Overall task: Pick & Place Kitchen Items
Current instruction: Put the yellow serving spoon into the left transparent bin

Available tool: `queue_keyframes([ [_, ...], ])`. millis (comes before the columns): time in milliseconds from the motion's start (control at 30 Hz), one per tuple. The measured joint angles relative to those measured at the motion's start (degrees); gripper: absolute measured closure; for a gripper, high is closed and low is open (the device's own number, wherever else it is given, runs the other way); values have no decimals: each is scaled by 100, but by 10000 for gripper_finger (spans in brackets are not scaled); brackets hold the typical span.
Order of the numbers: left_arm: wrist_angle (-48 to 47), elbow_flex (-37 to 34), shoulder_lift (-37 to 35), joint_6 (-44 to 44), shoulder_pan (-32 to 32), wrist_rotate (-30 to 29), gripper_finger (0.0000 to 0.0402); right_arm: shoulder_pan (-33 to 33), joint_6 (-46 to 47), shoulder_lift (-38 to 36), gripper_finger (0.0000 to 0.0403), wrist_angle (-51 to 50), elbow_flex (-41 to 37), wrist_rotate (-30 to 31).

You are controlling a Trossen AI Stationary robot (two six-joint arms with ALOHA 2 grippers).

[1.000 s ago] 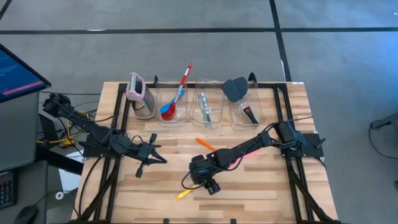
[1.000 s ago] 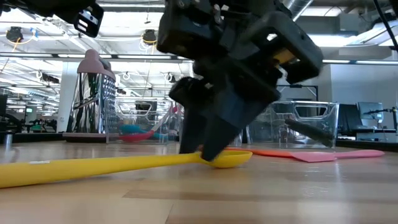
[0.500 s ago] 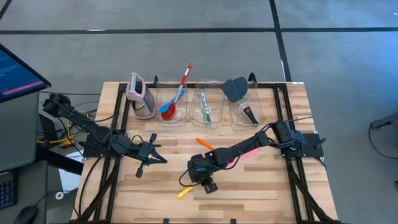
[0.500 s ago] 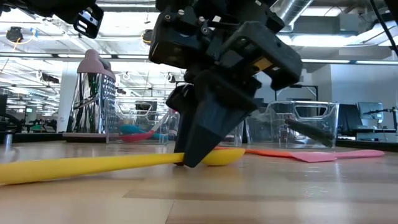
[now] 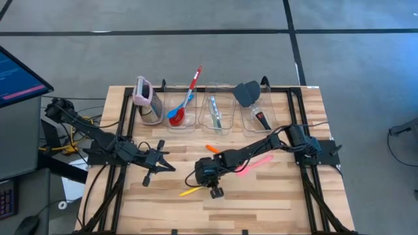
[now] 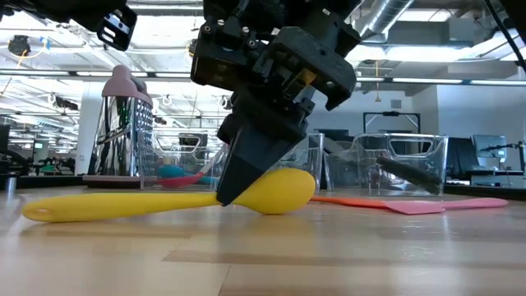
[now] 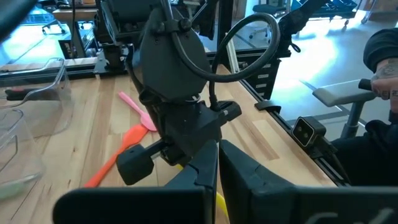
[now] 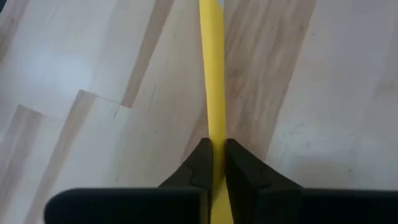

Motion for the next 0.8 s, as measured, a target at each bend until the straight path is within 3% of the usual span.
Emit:
queue_keyframes([
  [533,0,0,0,-2,0,17,399,-22,-314,-26,395,-135,114,-142],
  [800,0,0,0,-2,0,15,399,-4,-300,-9,334,-431,112,-167],
])
